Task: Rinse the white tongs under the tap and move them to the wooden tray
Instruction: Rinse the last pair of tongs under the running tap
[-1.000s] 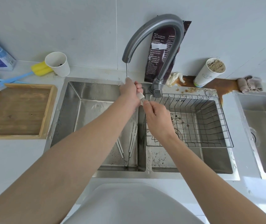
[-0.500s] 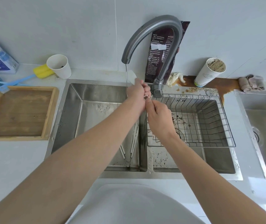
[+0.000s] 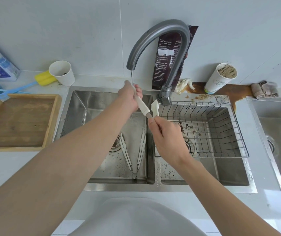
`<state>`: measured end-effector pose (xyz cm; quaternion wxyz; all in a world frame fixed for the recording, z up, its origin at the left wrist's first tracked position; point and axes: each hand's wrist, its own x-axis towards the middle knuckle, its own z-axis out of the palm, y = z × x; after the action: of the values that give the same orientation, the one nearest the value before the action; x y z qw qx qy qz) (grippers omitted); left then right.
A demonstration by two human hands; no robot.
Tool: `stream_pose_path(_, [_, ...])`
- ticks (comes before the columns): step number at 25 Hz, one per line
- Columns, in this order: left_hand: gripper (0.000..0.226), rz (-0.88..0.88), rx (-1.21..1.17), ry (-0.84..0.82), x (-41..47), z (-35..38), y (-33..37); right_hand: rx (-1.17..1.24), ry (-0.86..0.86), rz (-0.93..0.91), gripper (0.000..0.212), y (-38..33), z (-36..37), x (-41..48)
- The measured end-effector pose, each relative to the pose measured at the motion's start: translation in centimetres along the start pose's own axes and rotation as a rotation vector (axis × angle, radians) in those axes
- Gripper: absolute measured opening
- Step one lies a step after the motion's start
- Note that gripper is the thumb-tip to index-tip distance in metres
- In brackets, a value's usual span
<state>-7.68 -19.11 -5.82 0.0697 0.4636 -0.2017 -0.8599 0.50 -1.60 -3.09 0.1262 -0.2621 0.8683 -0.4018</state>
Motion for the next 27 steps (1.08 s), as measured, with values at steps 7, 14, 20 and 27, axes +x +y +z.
stream_pose_path(7, [0.035, 0.268, 0.519, 0.097, 0.4, -0.5, -0.2, -0.396, 0.076, -0.109, 0.032, 0.9, -0.7, 0.5])
stream_pose_path(14, [0.012, 0.236, 0.497, 0.117, 0.5, -0.7, -1.3, -0.401, 0.159, -0.062, 0.031, 1.8, -1.2, -0.4])
stream_pose_path(20, [0.015, 0.196, 0.288, 0.124, -0.3, 0.1, -1.9, -0.292, 0.221, 0.003, 0.009, 2.2, -2.3, 0.4])
stream_pose_path(27, [0.024, 0.211, 0.328, 0.153, -0.4, 0.0, -2.8, 0.231, 0.041, 0.252, 0.018, 2.0, -1.7, 1.1])
